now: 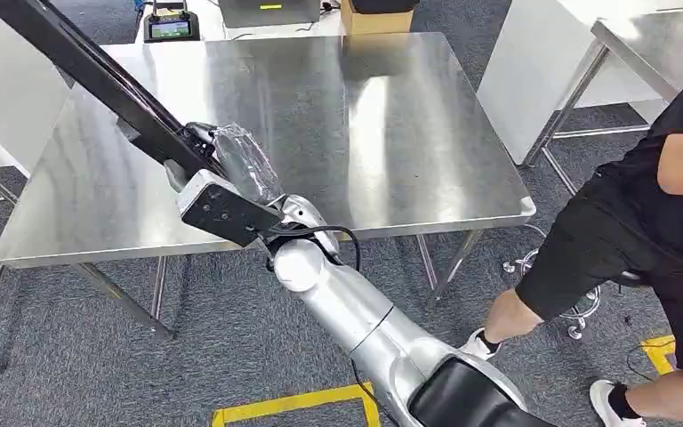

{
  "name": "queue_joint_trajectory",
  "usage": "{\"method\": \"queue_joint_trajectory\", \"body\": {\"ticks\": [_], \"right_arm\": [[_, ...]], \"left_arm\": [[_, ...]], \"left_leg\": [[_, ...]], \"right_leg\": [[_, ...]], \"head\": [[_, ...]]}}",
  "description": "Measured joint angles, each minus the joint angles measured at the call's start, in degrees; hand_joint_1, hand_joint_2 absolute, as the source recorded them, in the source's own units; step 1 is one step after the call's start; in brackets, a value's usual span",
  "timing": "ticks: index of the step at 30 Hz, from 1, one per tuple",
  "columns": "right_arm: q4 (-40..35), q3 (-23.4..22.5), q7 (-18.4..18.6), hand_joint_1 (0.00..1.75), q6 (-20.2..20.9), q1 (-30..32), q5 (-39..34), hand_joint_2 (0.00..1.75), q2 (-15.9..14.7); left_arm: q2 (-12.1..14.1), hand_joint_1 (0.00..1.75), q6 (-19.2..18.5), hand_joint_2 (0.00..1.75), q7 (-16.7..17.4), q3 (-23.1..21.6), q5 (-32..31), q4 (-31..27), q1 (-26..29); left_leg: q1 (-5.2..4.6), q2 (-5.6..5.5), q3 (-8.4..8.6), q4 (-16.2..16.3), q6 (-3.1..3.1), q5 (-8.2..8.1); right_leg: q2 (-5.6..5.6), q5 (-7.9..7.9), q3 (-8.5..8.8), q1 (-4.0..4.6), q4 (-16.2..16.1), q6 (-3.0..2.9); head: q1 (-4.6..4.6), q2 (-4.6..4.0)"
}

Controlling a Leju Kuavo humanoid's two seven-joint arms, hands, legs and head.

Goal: Take the parts from the cabinet and place them on the table.

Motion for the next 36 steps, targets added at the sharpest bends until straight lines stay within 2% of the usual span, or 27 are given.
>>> {"method": "queue_joint_trajectory", "body": {"ticks": [1,2,3,4,6,7,9,11,12,13,14,16,17,18,21,22,23,25,27,28,29,30,32,33,34,35,36], "right_arm": [[0.22,0.02,0.49,1.75,-0.07,-0.22,0.49,1.75,0.02],[0.59,0.07,0.88,1.75,-0.11,-0.51,0.86,1.75,0.02],[0.85,0.15,1.62,1.75,-0.2,-1.0,0.81,1.75,0.07],[1.05,0.42,2.28,1.75,-0.31,-1.45,0.64,1.75,0.39],[1.46,1.33,3.48,1.75,-0.68,-2.66,-0.21,1.75,0.87],[1.64,1.73,3.87,1.75,-0.79,-3.13,-0.48,1.75,1.11],[2.45,2.97,4.57,1.75,-1.16,-4.51,-1.33,1.75,1.25],[3.37,3.91,5.05,1.75,-1.4,-4.86,-2.27,1.75,1.25],[3.97,4.33,5.38,1.75,-1.49,-4.88,-2.64,1.75,1.25],[4.52,4.65,5.51,1.75,-1.49,-4.97,-2.88,1.75,1.25],[4.96,5.03,5.6,1.75,-1.53,-5.04,-3.04,1.75,1.25],[5.77,5.73,5.66,1.75,-1.99,-5.33,-3.52,1.75,1.25],[6.38,5.96,5.66,1.75,-2.36,-5.63,-3.52,1.75,1.09],[6.82,6.36,5.77,1.75,-2.71,-5.89,-3.21,1.75,1.18],[7.52,6.86,6.67,1.75,-4.13,-6.54,-0.89,1.75,1.27],[7.67,7.02,7.13,1.75,-4.48,-6.75,-0.06,1.75,1.29],[7.83,7.1,7.24,1.75,-5.03,-7.07,0.73,1.75,1.22],[8.24,7.37,7.78,1.75,-5.51,-7.41,1.57,1.75,1.11],[9.05,7.56,8.51,1.75,-6.47,-7.21,3.92,1.75,0.87],[9.66,7.71,9.31,1.75,-7.62,-7.13,6.44,1.75,0.72],[10.21,7.76,9.84,1.75,-8.77,-7.13,8.91,1.75,0.63],[10.73,7.76,10.1,1.75,-9.71,-7.14,10.98,1.75,0.55],[11.46,7.76,10.45,1.75,-10.6,-7.2,13.41,1.75,0.46],[11.93,7.74,10.8,1.75,-11.21,-7.33,14.73,1.75,0.44],[12.2,7.78,11.26,1.75,-11.61,-7.47,16.27,1.75,0.53],[12.54,7.61,12.63,1.75,-12.5,-7.55,18.98,1.75,0.46],[13.29,7.63,14.3,1.75,-13.91,-7.78,22.86,1.75,0.52]], "left_arm": [[-0.06,0.0,0.15,1.75,0.0,0.02,0.33,0.0,0.0],[-0.15,0.0,0.18,1.75,0.0,0.11,0.53,0.04,0.01],[-0.17,0.0,0.24,1.75,0.04,0.2,0.77,0.02,0.01],[-0.2,0.0,0.26,1.75,0.11,0.22,0.9,0.02,-0.09],[-0.26,0.0,0.24,1.75,0.17,0.41,1.03,0.02,-0.05],[-0.07,0.0,0.24,1.75,0.2,0.46,1.03,0.0,-0.09],[-0.33,0.0,0.24,1.75,0.13,0.59,1.16,0.02,-0.3],[-0.31,0.0,0.24,1.75,0.11,0.74,1.51,0.02,-0.14],[-0.31,0.0,0.24,1.75,0.05,0.94,1.64,0.02,-0.04],[-0.31,0.0,0.24,1.75,-0.02,1.11,1.75,0.02,-0.01],[-0.28,0.0,0.24,1.75,-0.04,1.22,1.82,0.02,0.04],[-0.24,0.0,0.24,1.75,-0.22,1.27,1.9,0.02,0.1],[-0.22,0.0,0.22,1.75,-0.28,1.33,1.93,0.02,0.23],[-0.19,0.0,0.13,1.75,-0.35,1.38,1.93,0.02,0.14],[-0.2,0.0,-0.17,1.75,-0.46,1.38,1.88,-0.02,0.29],[-0.26,0.0,-0.35,1.75,-0.55,1.38,1.88,-0.02,0.27],[-0.28,0.0,-0.52,1.75,-0.57,1.38,1.86,-0.02,0.26],[-0.24,0.0,-0.59,1.75,-0.7,1.38,1.88,-0.02,0.11],[-0.24,0.0,-0.65,1.75,-0.98,1.38,1.82,-0.02,0.24],[-0.24,0.0,-0.76,1.75,-1.14,1.38,1.71,-0.02,0.33],[-0.33,0.0,-0.81,1.75,-1.33,1.38,1.69,-0.02,0.41],[-0.39,0.0,-0.81,1.75,-1.42,1.38,1.64,-0.02,0.46],[-0.41,0.0,-0.81,1.75,-1.53,1.38,1.6,-0.02,0.51],[-0.39,0.0,-0.81,1.75,-1.55,1.38,1.53,-0.02,0.37],[-0.35,0.0,-0.85,1.75,-1.6,1.36,1.51,-0.02,0.32],[-0.28,0.0,-0.94,1.75,-1.55,1.33,1.42,-0.02,0.38],[-0.17,0.0,-0.94,1.75,-1.57,1.31,1.25,-0.02,0.38]], "left_leg": [[-0.02,-0.03,0.87,-0.01,-0.21,-0.86],[-0.36,-0.09,1.39,0.35,-0.48,-1.53],[-0.4,-0.29,1.51,0.08,-0.87,-2.27],[-0.3,-0.18,1.69,-0.2,-1.28,-2.53],[-0.28,-0.07,2.15,1.02,-1.69,-1.88],[-0.05,0.1,0.64,3.24,-1.91,-1.73],[0.29,0.24,-4.02,11.26,-2.67,-1.96],[0.75,0.49,-8.96,17.28,-3.66,-6.62],[0.94,0.52,-10.6,18.12,-4.03,-7.87],[1.14,0.6,-11.16,17.07,-4.18,-7.41],[1.31,0.76,-10.66,13.97,-4.2,-5.21],[1.42,0.84,-7.61,4.14,-3.79,2.74],[1.25,0.87,-7.22,0.73,-3.26,5.9],[0.96,1.01,-6.99,0.88,-2.9,3.82],[0.43,1.14,-5.98,0.42,-1.57,4.11],[0.92,0.85,-5.04,-0.28,-1.28,4.19],[0.75,0.7,-4.32,-0.63,-1.03,3.97],[0.79,0.74,-3.52,-0.67,-0.35,3.22],[0.78,0.66,-2.4,-0.68,-0.2,2.02],[0.79,0.5,-1.62,-0.68,-0.24,1.4],[0.8,0.32,-0.75,-0.68,-0.37,0.75],[0.8,0.21,0.27,-0.67,-0.56,-0.01],[0.74,0.11,1.38,-0.66,-1.11,-1.57],[0.41,0.07,2.38,0.19,-1.39,-2.6],[0.26,0.04,2.18,-0.27,-1.88,-3.22],[0.18,0.14,3.15,0.08,-2.17,-3.36],[0.2,0.13,3.38,0.68,-2.24,-3.72]], "right_leg": [[-0.14,4.95,1.38,0.05,-5.78,0.46],[-0.28,8.47,1.72,0.13,-8.1,0.36],[-0.35,8.39,2.33,0.18,-8.17,-0.89],[-0.19,8.86,2.9,0.47,-8.14,-1.55],[-0.03,8.71,3.7,-0.19,-8.61,-2.74],[0.01,8.51,4.55,-0.57,-9.2,-2.96],[-0.08,7.62,5.76,-0.58,-9.33,-4.16],[-0.02,6.46,6.81,-0.52,-9.33,-4.25],[0.09,5.9,7.44,-0.52,-9.32,-4.17],[0.21,5.32,8.13,-0.54,-9.32,-4.04],[0.32,4.67,9.04,-0.56,-9.31,-3.87],[0.33,3.22,10.88,-0.57,-9.33,-3.43],[0.34,2.62,11.15,-0.43,-9.28,-3.13],[0.49,2.28,11.32,-0.16,-9.33,-2.67],[0.45,2.0,12.06,0.23,-9.88,-1.45],[0.37,1.63,11.13,0.31,-8.87,-1.11],[0.14,2.24,9.38,-0.02,-5.32,-0.77],[0.13,1.24,3.52,-0.07,3.65,-1.05],[0.12,-2.77,-1.81,-0.09,9.21,-2.0],[0.11,-3.76,-2.97,-0.1,8.96,-1.66],[0.11,-3.35,-3.0,-0.18,6.85,-1.11],[0.03,-0.99,-2.14,-0.27,2.66,-0.21],[-0.54,7.66,0.0,-0.42,-6.64,1.31],[-0.93,9.02,-0.15,-0.4,-8.69,0.66],[-0.94,9.07,1.05,-0.19,-7.91,-0.42],[-0.68,10.08,1.1,-0.51,-8.24,-1.11],[-0.5,10.01,1.45,-0.78,-8.17,-1.63]], "head": [[0.0,0.0],[0.02,0.0],[0.13,0.0],[-0.02,0.02],[0.0,0.0],[0.04,0.0],[-0.07,0.0],[-0.07,0.0],[-0.09,0.0],[-0.11,0.0],[-0.09,0.0],[-0.09,0.0],[-0.07,0.0],[-0.18,0.0],[-0.13,0.0],[0.02,0.0],[0.04,0.0],[0.18,0.0],[0.17,0.0],[0.17,0.0],[0.2,0.0],[0.2,0.0],[0.24,0.0],[0.09,0.02],[0.18,0.0],[0.04,0.02],[0.07,0.0]]}}
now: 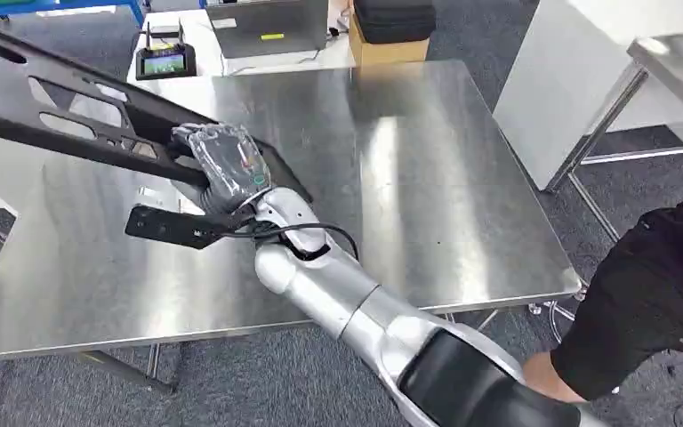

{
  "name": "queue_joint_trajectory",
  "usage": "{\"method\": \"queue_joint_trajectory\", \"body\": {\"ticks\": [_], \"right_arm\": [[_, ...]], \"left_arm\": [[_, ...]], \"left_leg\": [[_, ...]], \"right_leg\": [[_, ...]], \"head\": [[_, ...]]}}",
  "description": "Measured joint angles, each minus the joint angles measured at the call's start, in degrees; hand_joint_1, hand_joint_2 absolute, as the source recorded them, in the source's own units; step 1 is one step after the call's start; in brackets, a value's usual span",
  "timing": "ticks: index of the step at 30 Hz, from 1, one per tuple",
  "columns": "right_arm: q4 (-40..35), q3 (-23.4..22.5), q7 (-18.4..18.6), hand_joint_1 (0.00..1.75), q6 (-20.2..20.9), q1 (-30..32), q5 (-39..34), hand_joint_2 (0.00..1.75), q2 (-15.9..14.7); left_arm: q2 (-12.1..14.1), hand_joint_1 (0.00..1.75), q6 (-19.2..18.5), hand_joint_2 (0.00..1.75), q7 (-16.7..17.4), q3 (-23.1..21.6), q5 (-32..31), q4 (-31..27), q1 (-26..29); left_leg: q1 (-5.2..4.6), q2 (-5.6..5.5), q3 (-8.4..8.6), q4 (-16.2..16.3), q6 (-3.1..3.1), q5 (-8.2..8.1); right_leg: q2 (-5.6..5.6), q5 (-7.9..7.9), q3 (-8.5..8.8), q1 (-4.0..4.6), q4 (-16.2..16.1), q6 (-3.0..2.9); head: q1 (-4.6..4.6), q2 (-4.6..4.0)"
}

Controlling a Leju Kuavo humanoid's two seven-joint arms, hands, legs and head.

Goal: Take the parts from the cabinet and place them on the table.

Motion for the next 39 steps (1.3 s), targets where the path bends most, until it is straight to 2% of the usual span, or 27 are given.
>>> {"method": "queue_joint_trajectory", "body": {"ticks": [1,2,3,4,5,6,7,8,9,10,11,12,13,14,15,20,21,25,29,30,35,39], "right_arm": [[0.69,0.09,2.23,1.75,-1.5,-0.33,4.22,1.75,0.07],[1.82,0.31,5.56,1.75,-2.92,-0.91,9.82,1.75,0.09],[3.33,0.42,7.94,1.75,-3.9,-1.54,14.51,1.75,0.15],[5.08,0.42,8.91,1.75,-4.18,-1.99,17.61,1.75,0.24],[6.74,0.42,9.79,1.75,-3.83,-2.11,19.6,1.75,0.26],[8.34,0.44,11.32,1.75,-2.45,-2.11,21.41,1.75,0.26],[10.35,0.59,13.69,1.75,-0.09,-2.26,23.77,1.75,0.26],[11.97,0.81,15.52,1.75,1.86,-2.39,25.3,1.75,0.24],[13.59,0.85,16.78,1.75,3.33,-2.45,26.06,1.75,0.22],[14.92,0.85,17.31,1.75,4.08,-2.47,26.39,1.75,0.15],[16.21,0.85,17.56,1.75,4.84,-2.67,26.69,1.75,-0.02],[17.41,0.85,17.83,1.75,5.57,-3.08,26.87,1.75,-0.07],[18.41,0.83,18.0,1.75,6.02,-3.37,27.0,1.75,-0.15],[19.15,0.83,18.11,1.75,6.18,-3.4,27.06,1.75,-0.26],[19.72,0.83,18.11,1.75,6.22,-3.41,27.15,1.75,-0.42],[21.51,0.79,18.22,1.75,8.76,-3.62,27.0,1.75,-0.74],[21.77,0.72,18.09,1.75,9.17,-3.61,26.6,1.75,-0.81],[23.43,-0.37,17.06,1.75,9.74,-3.3,25.1,1.75,-0.81],[24.79,-1.31,17.22,1.75,10.5,-2.62,25.2,1.75,-0.96],[25.03,-1.51,17.26,0.0,10.66,-2.43,25.2,0.0,-1.09],[25.86,-2.54,17.85,0.0,10.94,-2.13,25.27,0.0,-1.62],[26.25,-2.82,18.27,0.0,11.2,-2.09,25.95,0.0,-2.05]], "left_arm": [[0.02,0.0,0.0,1.75,0.02,-0.05,-0.22,-0.02,-0.07],[0.02,0.0,0.0,1.75,0.04,-0.09,-0.33,-0.02,-0.14],[0.0,0.0,-0.02,1.75,0.11,-0.11,-0.4,0.0,-0.23],[-0.02,0.0,-0.11,1.75,0.22,-0.11,-0.48,0.0,-0.27],[0.0,0.0,-0.18,1.75,0.53,-0.11,-0.48,0.0,-0.21],[0.04,0.0,-0.15,1.75,0.85,-0.11,-0.48,0.0,-0.15],[0.11,0.0,0.04,1.75,1.13,-0.11,-0.48,0.0,-0.11],[0.11,0.0,0.33,1.75,1.27,-0.11,-0.48,0.0,-0.12],[0.11,0.0,0.42,1.75,1.42,-0.11,-0.48,0.0,-0.12],[0.17,0.0,0.42,1.75,1.64,-0.11,-0.48,0.0,-0.11],[0.22,0.0,0.42,1.75,1.88,-0.11,-0.48,0.0,-0.04],[0.26,0.0,0.42,1.75,2.23,-0.11,-0.48,0.0,-0.15],[0.3,0.0,0.44,1.75,2.34,-0.11,-0.46,0.0,-0.19],[0.3,0.0,0.48,1.75,2.49,-0.11,-0.44,0.0,-0.11],[0.28,0.0,0.46,1.75,2.65,-0.11,-0.44,0.0,-0.04],[0.3,0.0,0.92,1.75,2.51,-0.09,-0.13,0.0,-0.11],[0.3,0.0,1.16,1.75,1.92,-0.07,0.06,0.0,-0.09],[0.3,0.0,1.59,1.75,0.46,-0.07,0.43,0.0,-0.11],[0.35,0.0,2.25,1.75,-0.48,0.11,0.92,0.0,-0.11],[0.37,0.0,2.25,1.75,-0.5,0.15,0.92,0.0,-0.1],[0.44,0.0,2.23,1.75,1.14,0.13,0.35,0.0,-0.1],[0.48,0.0,2.4,1.75,0.79,0.13,0.39,0.0,-0.11]], "left_leg": [[0.33,0.1,0.03,0.19,-0.13,-0.33],[0.46,0.47,-1.14,1.98,-0.43,-0.43],[0.47,0.61,-3.16,5.4,-0.81,-1.0],[0.51,0.61,-5.82,9.55,-1.14,-2.58],[0.52,0.61,-8.56,13.43,-1.37,-4.82],[0.56,0.61,-10.94,15.93,-1.47,-6.46],[0.59,0.61,-12.31,16.28,-1.45,-6.32],[0.6,0.61,-12.5,14.51,-1.29,-4.33],[0.6,0.61,-11.64,10.94,-1.03,-1.07],[0.6,0.62,-9.92,5.52,-0.73,3.07],[0.59,0.61,-8.57,1.05,-0.48,6.03],[0.17,0.67,-8.63,0.93,-0.26,4.79],[-0.12,0.55,-8.46,0.97,0.28,4.77],[-0.22,0.5,-8.03,0.85,0.61,5.48],[0.05,0.54,-7.97,0.67,0.13,5.81],[-0.59,0.23,-8.11,0.79,0.2,5.82],[-0.71,0.23,-8.12,0.79,0.49,5.71],[-0.87,0.24,-8.11,0.79,0.95,5.64],[-0.94,0.24,-8.11,0.8,1.22,5.64],[-0.94,0.24,-8.12,0.8,1.26,5.66],[-0.91,0.3,-8.09,0.81,1.28,5.66],[-0.88,0.32,-8.09,0.82,1.28,5.66]], "right_leg": [[0.0,-0.09,0.51,-0.3,0.05,-0.31],[0.12,-0.23,0.98,-0.29,0.04,-0.56],[0.14,-0.52,1.19,-0.23,0.07,-0.99],[0.17,-0.81,1.38,-0.11,0.07,-1.38],[0.24,-1.14,1.59,0.03,0.07,-1.79],[0.35,-1.49,1.85,0.09,0.08,-1.81],[0.49,-1.85,2.17,0.15,0.08,-1.74],[0.58,-2.16,2.58,0.19,0.08,-1.7],[0.65,-2.52,3.07,0.21,0.08,-1.53],[0.67,-2.88,3.65,0.21,0.08,-1.38],[0.67,-3.19,3.9,0.22,0.05,-1.17],[0.72,-3.25,4.06,0.51,0.03,-1.0],[0.78,-3.38,3.81,0.57,0.03,-0.78],[0.78,-3.5,3.79,0.64,0.0,-0.57],[0.76,-3.91,3.8,0.98,0.41,-1.17],[0.68,-3.75,3.97,0.97,0.03,-1.1],[0.67,-3.76,4.01,0.97,-0.08,-1.09],[0.67,-3.72,4.1,0.93,-0.29,-1.0],[0.67,-3.57,4.1,0.78,-0.39,-0.72],[0.67,-3.56,4.09,0.77,-0.39,-0.7],[0.67,-3.5,4.01,0.74,-0.4,-0.58],[0.68,-3.48,3.82,0.61,-0.4,-0.56]], "head": [[-0.09,0.0],[0.0,0.0],[-0.11,0.0],[-0.04,0.0],[-0.09,0.0],[-0.07,0.0],[-0.09,0.0],[-0.09,0.0],[-0.07,0.0],[-0.07,0.0],[-0.04,0.0],[-0.05,0.0],[-0.09,0.0],[-0.04,0.0],[-0.05,0.0],[0.09,0.0],[0.09,0.0],[0.09,0.0],[0.09,0.0],[0.09,0.0],[0.09,0.0],[0.06,0.0]]}}
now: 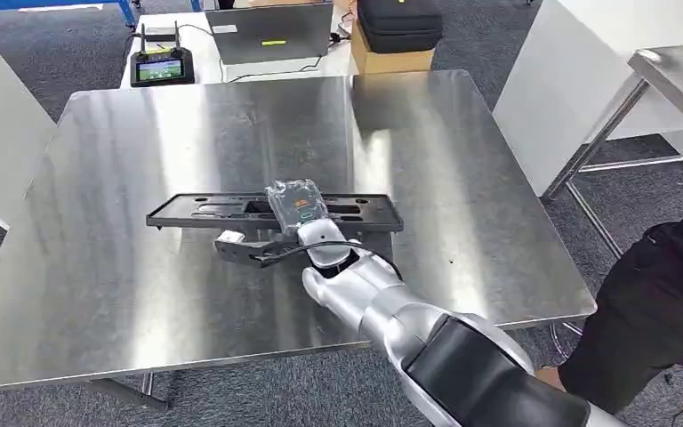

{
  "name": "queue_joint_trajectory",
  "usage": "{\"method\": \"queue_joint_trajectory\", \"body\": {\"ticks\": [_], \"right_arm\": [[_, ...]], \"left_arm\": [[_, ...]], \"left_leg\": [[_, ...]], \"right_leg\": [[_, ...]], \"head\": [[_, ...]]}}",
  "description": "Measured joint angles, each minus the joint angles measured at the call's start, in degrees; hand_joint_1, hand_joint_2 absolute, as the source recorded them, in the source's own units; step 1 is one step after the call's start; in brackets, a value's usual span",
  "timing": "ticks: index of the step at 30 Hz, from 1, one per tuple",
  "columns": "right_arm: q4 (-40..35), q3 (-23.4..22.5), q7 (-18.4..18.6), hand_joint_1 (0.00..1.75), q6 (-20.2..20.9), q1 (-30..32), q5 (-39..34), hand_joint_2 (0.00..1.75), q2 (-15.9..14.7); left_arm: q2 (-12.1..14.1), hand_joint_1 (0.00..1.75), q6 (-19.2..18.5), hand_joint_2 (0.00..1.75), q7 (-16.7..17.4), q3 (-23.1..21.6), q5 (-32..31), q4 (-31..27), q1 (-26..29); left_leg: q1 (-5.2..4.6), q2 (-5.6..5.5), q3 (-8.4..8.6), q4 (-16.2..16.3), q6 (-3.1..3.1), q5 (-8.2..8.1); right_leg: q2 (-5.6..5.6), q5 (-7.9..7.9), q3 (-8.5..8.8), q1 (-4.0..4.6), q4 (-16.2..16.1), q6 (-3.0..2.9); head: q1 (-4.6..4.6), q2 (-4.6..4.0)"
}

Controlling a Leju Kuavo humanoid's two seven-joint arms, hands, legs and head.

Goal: Take the parts from the cabinet and place them on the table.

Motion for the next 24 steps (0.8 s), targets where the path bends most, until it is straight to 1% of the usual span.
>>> {"method": "queue_joint_trajectory", "body": {"ticks": [1,2,11,15,18,24], "right_arm": [[0.09,-0.22,0.13,0.0,0.0,0.01,0.22,0.0,-0.09],[0.15,-0.37,0.39,0.0,0.04,0.0,0.39,0.0,-0.15],[0.37,-0.79,0.98,0.0,-0.11,0.0,2.16,0.0,-0.5],[0.35,-1.51,0.2,0.0,-1.84,0.0,2.47,0.0,-0.48],[-0.02,-1.64,-1.05,0.0,-3.69,0.0,3.45,0.0,-0.31],[-2.36,-2.64,-3.85,0.0,-7.6,-0.02,4.04,0.0,1.16]], "left_arm": [[0.0,0.0,0.0,1.75,-0.13,0.0,0.0,0.0,0.0],[0.02,0.0,0.13,0.0,-0.17,0.0,0.0,0.0,0.0],[0.31,0.0,1.07,0.0,0.09,-0.18,-1.03,0.0,0.0],[0.33,0.0,0.96,0.0,0.09,-0.24,-1.2,0.0,0.0],[0.33,0.0,0.92,0.0,0.09,-0.24,-1.2,0.0,0.0],[0.33,0.0,0.88,0.0,0.37,-0.24,-1.05,0.0,-0.01]], "left_leg": [[0.07,0.0,0.0,0.0,0.0,0.0],[0.13,0.0,0.0,0.0,-0.01,0.0],[0.55,0.03,-0.02,0.0,-0.06,0.0],[0.62,0.03,-0.02,0.0,-0.07,0.0],[0.64,0.04,-0.02,-0.01,-0.09,0.01],[0.65,0.04,-0.01,-0.01,-0.11,0.03]], "right_leg": [[0.0,0.0,0.0,0.0,0.0,0.0],[0.0,0.0,0.0,0.0,0.0,0.0],[0.01,-0.01,0.03,0.1,0.03,-0.01],[0.01,-0.01,0.04,0.15,0.04,-0.02],[0.02,-0.01,0.04,0.16,0.06,-0.02],[0.01,-0.01,0.04,0.16,0.08,-0.02]], "head": [[0.02,0.0],[0.02,0.0],[0.0,0.0],[0.02,0.0],[0.02,0.0],[0.02,0.0]]}}
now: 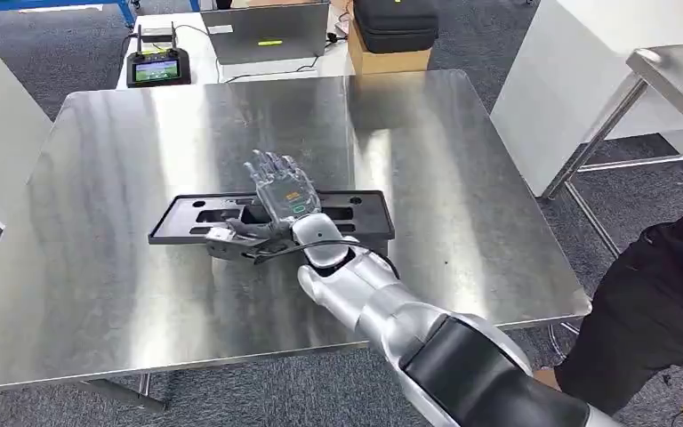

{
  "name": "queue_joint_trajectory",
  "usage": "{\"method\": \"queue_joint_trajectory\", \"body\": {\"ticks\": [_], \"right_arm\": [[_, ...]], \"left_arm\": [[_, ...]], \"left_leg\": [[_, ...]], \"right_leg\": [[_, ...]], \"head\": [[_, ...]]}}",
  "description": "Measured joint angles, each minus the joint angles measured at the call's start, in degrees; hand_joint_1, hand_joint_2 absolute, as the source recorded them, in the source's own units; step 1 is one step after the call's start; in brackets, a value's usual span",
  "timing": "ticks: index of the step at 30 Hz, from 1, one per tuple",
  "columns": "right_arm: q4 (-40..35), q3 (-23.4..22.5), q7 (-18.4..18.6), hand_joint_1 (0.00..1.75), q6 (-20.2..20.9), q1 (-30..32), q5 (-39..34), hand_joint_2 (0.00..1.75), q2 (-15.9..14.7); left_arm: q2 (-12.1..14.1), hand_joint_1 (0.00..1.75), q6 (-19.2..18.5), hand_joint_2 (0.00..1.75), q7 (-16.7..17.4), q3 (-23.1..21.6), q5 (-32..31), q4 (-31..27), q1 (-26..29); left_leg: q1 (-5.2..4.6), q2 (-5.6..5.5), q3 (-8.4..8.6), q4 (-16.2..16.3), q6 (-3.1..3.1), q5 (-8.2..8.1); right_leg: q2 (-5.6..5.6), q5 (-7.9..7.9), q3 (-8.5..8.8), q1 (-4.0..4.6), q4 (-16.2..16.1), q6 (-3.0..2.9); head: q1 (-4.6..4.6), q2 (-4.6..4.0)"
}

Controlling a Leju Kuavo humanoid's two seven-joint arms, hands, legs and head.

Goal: Take the parts from the cabinet and place them on the table.

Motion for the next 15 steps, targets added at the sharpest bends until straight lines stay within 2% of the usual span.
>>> {"method": "queue_joint_trajectory", "body": {"ticks": [3,9,11,15], "right_arm": [[-1.84,-0.02,-0.44,0.0,-3.09,0.0,1.45,0.0,0.48],[-8.4,0.02,-3.35,0.0,-5.21,0.22,-1.99,0.0,1.2],[-11.29,0.02,-6.21,0.0,-6.11,0.84,-5.38,0.0,1.36],[-19.2,-0.46,-17.6,0.0,-7.85,3.68,-16.22,0.0,1.4]], "left_arm": [[0.0,0.0,-0.02,0.0,0.28,0.0,0.09,0.0,-0.01],[0.0,0.0,0.13,0.0,1.11,0.02,0.39,0.0,0.0],[0.0,0.0,0.24,0.0,1.31,0.04,0.46,0.0,0.0],[0.0,0.0,0.5,0.0,1.53,0.04,0.55,0.0,-0.01]], "left_leg": [[0.0,0.0,0.0,0.0,0.0,0.0],[-0.01,0.0,0.0,0.0,0.0,0.0],[-0.01,0.0,0.0,0.0,0.0,0.0],[-0.01,0.0,0.0,0.0,0.0,0.0]], "right_leg": [[0.0,0.0,0.0,0.0,0.0,0.0],[0.0,0.0,0.0,-0.01,0.0,0.0],[0.0,0.0,0.0,-0.01,0.0,0.0],[0.0,0.0,-0.01,-0.01,-0.01,0.0]], "head": [[0.0,0.0],[0.0,0.0],[0.0,0.0],[-0.02,0.0]]}}
